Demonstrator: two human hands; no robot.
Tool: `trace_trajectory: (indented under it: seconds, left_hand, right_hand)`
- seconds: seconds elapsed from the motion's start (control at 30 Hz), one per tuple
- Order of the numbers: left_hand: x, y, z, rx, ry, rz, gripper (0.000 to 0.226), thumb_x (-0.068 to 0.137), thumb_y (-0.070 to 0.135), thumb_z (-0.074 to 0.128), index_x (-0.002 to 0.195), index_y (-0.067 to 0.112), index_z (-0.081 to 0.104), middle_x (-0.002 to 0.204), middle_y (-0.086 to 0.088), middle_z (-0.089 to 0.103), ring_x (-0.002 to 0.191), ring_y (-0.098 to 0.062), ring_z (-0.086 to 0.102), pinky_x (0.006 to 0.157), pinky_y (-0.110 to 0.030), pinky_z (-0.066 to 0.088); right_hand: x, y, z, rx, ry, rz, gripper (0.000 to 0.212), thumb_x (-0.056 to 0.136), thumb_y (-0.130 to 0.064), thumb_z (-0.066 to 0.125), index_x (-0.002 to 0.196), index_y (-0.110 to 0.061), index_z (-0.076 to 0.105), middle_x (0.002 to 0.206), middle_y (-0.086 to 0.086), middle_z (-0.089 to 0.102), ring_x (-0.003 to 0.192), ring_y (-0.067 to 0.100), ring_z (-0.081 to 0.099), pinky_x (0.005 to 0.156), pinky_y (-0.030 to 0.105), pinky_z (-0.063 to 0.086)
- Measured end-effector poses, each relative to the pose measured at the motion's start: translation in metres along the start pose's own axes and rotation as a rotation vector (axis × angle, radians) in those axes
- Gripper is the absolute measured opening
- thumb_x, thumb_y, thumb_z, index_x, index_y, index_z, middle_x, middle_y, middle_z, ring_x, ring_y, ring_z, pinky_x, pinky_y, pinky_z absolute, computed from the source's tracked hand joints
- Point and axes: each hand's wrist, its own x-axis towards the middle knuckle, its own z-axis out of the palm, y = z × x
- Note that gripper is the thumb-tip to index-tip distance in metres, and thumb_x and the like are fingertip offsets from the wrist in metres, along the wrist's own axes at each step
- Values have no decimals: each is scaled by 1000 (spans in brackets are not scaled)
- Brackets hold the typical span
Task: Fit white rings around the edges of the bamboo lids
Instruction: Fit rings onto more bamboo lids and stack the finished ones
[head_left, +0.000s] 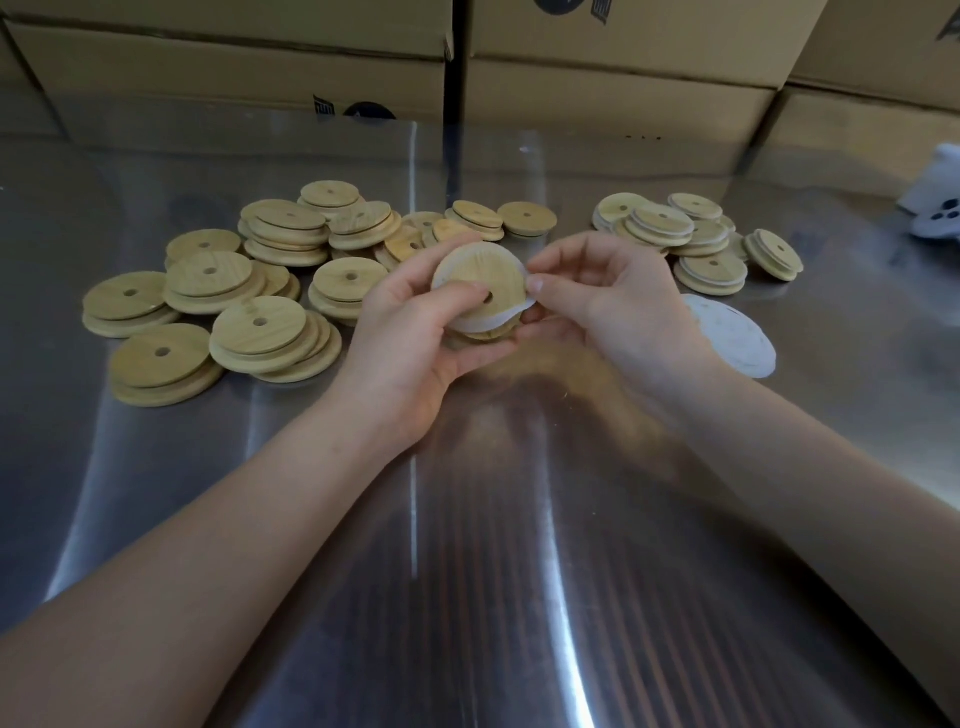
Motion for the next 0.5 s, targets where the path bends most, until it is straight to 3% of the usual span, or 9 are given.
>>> trace_trajectory:
  seconds: [0.13,0.2,0.3,0.4,0.5]
  left_hand:
    - [0,1,-1,109,6,-24,21,90,7,63,110,11,68,112,-10,72,100,-22,72,84,-46,59]
    - [0,2,-3,214,37,56,16,87,7,69,102,15,69,103,-6,74,97,-18,72,85,-41,59]
    - [-1,2,-2,476,71,252,24,81,3,74,93,23,67,92,-1,74,88,-14,71,79,-31,59]
    - [-3,-3,0,730,52,349,43,78,0,75,106,31,65,96,6,71,90,-9,68,83,-33,58]
    - [-4,-6,2,820,59,399,52,79,2,76,122,30,66,110,14,69,102,-3,65,93,-30,53]
  right_hand:
    - [-2,0,2,-36,6,-24,8,85,4,69,85,-4,67,76,10,70,69,17,70,64,27,58]
    - [-2,0,1,-86,35,-62,13,84,4,69,82,-8,69,76,7,71,72,15,70,66,26,58]
    - [-1,1,-1,-236,77,-158,21,83,3,70,79,-17,72,79,4,72,78,19,71,76,34,61]
    - [-2,3,0,-410,79,-248,26,82,1,70,80,-26,72,84,-3,73,83,16,70,81,30,57]
    - [-3,3,2,-476,80,-297,27,81,0,69,84,-26,72,83,-9,71,79,7,67,77,19,53]
